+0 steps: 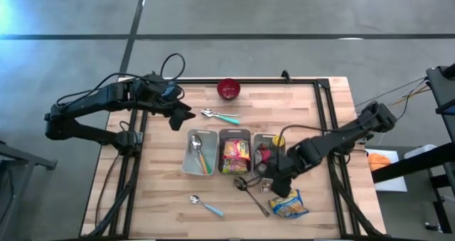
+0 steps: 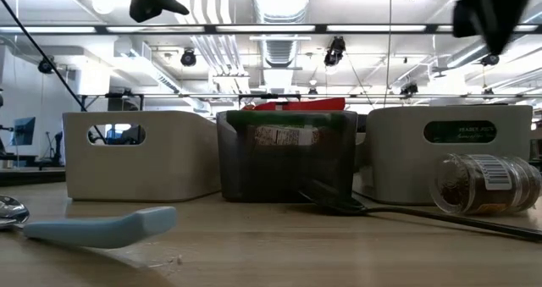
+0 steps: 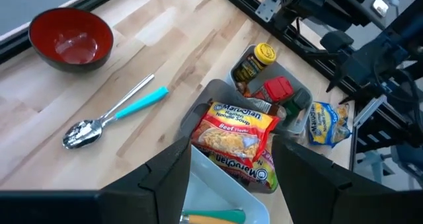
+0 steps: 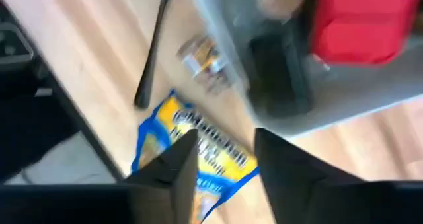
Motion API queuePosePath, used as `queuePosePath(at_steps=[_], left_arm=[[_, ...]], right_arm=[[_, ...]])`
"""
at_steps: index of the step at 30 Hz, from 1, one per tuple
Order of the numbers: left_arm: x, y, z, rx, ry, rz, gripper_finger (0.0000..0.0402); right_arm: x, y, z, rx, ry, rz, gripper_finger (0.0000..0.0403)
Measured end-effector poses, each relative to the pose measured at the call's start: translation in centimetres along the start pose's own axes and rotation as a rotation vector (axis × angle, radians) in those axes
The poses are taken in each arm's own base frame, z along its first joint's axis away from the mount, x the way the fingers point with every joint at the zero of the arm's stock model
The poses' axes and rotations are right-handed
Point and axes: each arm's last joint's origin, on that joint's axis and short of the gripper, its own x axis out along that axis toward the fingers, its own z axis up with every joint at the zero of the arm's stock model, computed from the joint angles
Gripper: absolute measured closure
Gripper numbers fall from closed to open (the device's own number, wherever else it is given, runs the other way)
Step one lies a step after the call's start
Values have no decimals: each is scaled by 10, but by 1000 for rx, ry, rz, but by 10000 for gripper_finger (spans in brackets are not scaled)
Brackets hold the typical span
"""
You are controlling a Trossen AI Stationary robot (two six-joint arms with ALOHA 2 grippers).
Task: Pick & Place Food Item
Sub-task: Put the blue noodle pack into the black bin
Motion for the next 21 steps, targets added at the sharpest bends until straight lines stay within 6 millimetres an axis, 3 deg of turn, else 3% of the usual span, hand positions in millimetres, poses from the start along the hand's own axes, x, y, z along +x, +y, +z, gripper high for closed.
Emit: queuePosePath(at_steps=[3,7,14,21], left_arm=[[0,0,1,33,-11,2,188],[0,0,3,38,-35,15,188],[0,-1,3,36,-37,2,189],[0,-1,3,35,-35,2,189]], right_arm=[[9,10,-12,18,45,-3,202],[24,31,-35,-93,75,25,169],[53,75,-79,-318,98,-32,163],[86,107,-88,-431,117,-127,163]])
